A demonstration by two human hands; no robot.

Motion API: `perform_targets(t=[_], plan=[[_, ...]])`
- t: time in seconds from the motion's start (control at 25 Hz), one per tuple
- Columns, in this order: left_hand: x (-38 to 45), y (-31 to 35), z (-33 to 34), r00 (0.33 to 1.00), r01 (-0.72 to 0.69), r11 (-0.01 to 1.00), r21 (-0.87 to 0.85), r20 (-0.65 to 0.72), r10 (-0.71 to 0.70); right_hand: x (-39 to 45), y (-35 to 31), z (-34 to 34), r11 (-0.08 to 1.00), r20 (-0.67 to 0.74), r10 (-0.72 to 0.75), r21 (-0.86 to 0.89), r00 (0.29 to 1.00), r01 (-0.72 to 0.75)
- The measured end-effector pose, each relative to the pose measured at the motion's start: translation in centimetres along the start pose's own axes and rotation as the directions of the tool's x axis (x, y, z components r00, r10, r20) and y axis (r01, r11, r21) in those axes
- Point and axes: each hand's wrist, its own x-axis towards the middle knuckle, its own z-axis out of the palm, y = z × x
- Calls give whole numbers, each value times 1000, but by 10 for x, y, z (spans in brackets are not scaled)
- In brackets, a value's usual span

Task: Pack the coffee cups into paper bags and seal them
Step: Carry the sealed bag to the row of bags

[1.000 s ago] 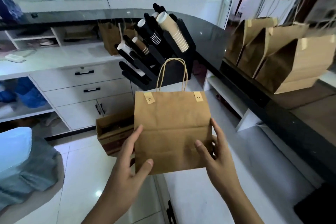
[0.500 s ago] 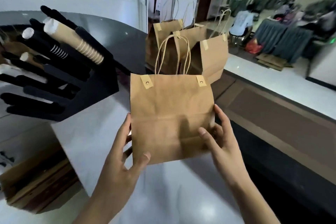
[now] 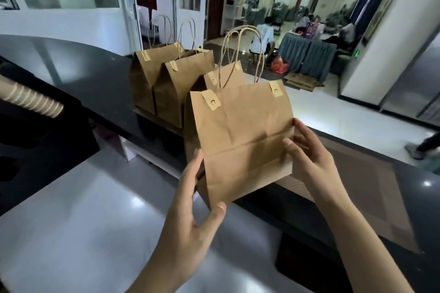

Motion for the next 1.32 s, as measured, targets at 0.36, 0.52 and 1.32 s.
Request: perform_targets(t=[0.36, 0.52, 1.32], plan=[[60, -25, 66, 989, -108, 993, 47, 108, 102, 94, 40, -20, 988, -41, 124, 95, 991, -119], [78, -37, 92, 983, -145, 984, 99, 127, 132, 132, 62, -18, 983, -38, 153, 109, 987, -148], [128, -76, 131, 977, -157, 973, 168, 168, 129, 206, 106, 13, 976, -2, 148, 159, 989, -146]])
